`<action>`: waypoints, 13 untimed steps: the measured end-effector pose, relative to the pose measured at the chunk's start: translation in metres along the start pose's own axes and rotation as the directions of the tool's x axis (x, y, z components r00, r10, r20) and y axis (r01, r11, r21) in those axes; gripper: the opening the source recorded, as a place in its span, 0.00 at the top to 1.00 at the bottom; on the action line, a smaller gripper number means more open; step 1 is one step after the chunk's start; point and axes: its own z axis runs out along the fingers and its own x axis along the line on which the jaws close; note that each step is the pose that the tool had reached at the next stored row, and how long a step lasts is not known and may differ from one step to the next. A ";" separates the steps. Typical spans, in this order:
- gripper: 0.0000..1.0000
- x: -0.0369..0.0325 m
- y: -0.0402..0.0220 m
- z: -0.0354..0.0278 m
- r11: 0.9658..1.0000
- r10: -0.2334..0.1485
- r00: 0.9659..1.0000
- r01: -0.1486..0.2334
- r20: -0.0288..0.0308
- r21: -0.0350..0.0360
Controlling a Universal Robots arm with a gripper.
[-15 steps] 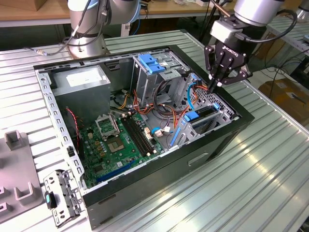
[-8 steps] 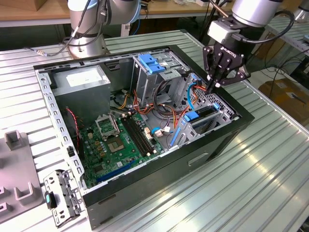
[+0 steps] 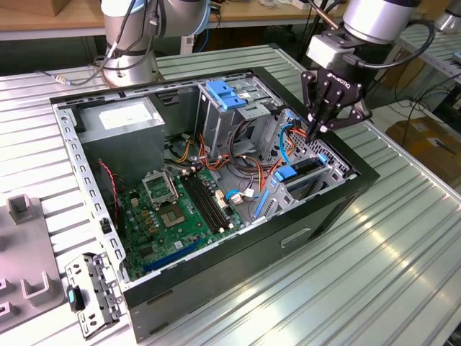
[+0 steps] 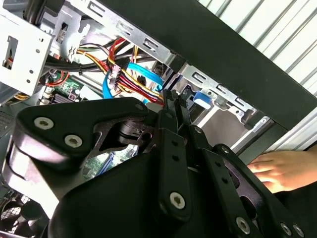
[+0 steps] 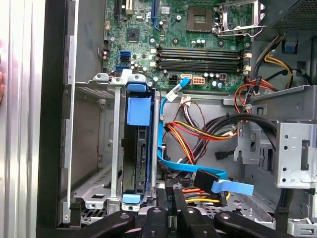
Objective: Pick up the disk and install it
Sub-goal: 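Insert the first disk wire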
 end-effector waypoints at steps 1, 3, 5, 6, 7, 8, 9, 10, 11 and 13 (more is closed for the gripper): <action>0.84 0.0001 0.0008 0.0004 1.000 0.001 1.000 -0.001 0.001 0.001; 0.84 0.0005 0.0050 0.0017 1.000 0.001 1.000 -0.001 0.006 0.004; 0.84 0.0016 0.0085 0.0025 1.000 0.001 1.000 -0.001 0.012 0.006; 0.84 0.0029 0.0102 0.0030 1.000 0.001 1.000 -0.001 0.018 0.006; 0.84 0.0045 0.0107 0.0036 1.000 0.001 1.000 -0.001 0.021 0.007; 0.84 0.0070 0.0108 0.0043 1.000 0.000 1.000 -0.001 0.024 0.007; 0.84 0.0096 0.0109 0.0049 1.000 0.000 1.000 -0.001 0.027 0.007; 0.84 0.0130 0.0111 0.0057 1.000 0.000 1.000 -0.001 0.031 0.007; 0.84 0.0159 0.0112 0.0063 1.000 0.000 0.999 -0.001 0.034 0.007; 0.84 0.0211 0.0114 0.0073 1.000 0.000 0.999 -0.001 0.040 0.007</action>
